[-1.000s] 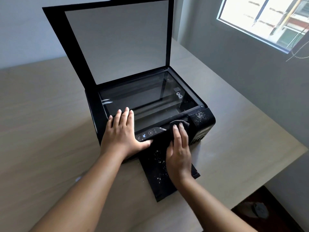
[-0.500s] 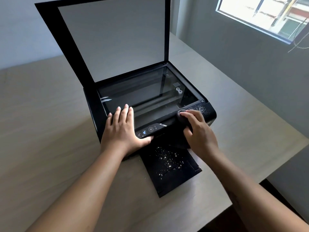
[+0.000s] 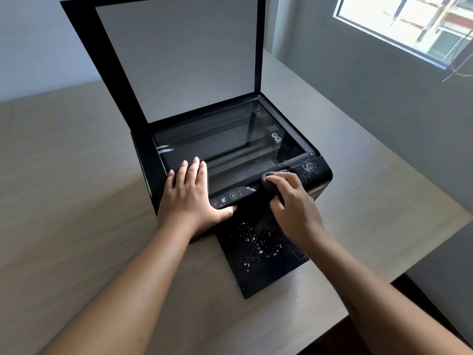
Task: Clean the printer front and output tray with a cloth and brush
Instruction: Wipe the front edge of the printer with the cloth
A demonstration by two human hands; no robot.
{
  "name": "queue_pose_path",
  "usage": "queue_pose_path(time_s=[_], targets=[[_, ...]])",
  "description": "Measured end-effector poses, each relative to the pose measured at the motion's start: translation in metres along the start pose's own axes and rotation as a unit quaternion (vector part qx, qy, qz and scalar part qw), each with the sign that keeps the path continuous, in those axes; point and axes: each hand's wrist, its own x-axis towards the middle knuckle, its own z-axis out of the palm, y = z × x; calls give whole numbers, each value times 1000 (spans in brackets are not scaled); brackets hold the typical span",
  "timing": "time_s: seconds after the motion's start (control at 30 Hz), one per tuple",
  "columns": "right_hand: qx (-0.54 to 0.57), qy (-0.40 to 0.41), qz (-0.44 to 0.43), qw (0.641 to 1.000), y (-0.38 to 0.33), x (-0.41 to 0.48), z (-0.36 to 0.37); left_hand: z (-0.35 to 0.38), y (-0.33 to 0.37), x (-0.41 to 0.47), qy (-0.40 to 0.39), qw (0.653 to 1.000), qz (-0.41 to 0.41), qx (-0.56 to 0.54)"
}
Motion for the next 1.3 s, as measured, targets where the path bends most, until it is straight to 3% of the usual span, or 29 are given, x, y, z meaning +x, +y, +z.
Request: queue_pose_path(time_s=[0.2,0.37,0.5,0.67,0.87,1.0,1.07,1.2,1.3], targets=[[-96,5,40,995,-2,4,-4,1,-2,0,4,1000,-1,1],[27,-41,48,998,6,11,-26,2,-1,1,4,1000,0,5],[105,38,39,993,19,12,-55,1,-1,1,6,1000,1,11],[87,65,62,992,51,16,-63,1,0,1,5,1000,0,14],[-96,-6,-6,995,41,24,-34,1,-1,0,5,1000,-1,25],[-87,-83,-145,982,41,26,-34,1,1,0,3,1000,-5,25],[-87,-119,-170,974,57,29,-44,0,2,1,-7,999,-9,32],[53,-24,-75,995,73,33,-64,-3,5,-1,-34,999,-19,37],[166,38,9,985,79,35,-77,-4,19,-4,-6,1000,-23,-3]])
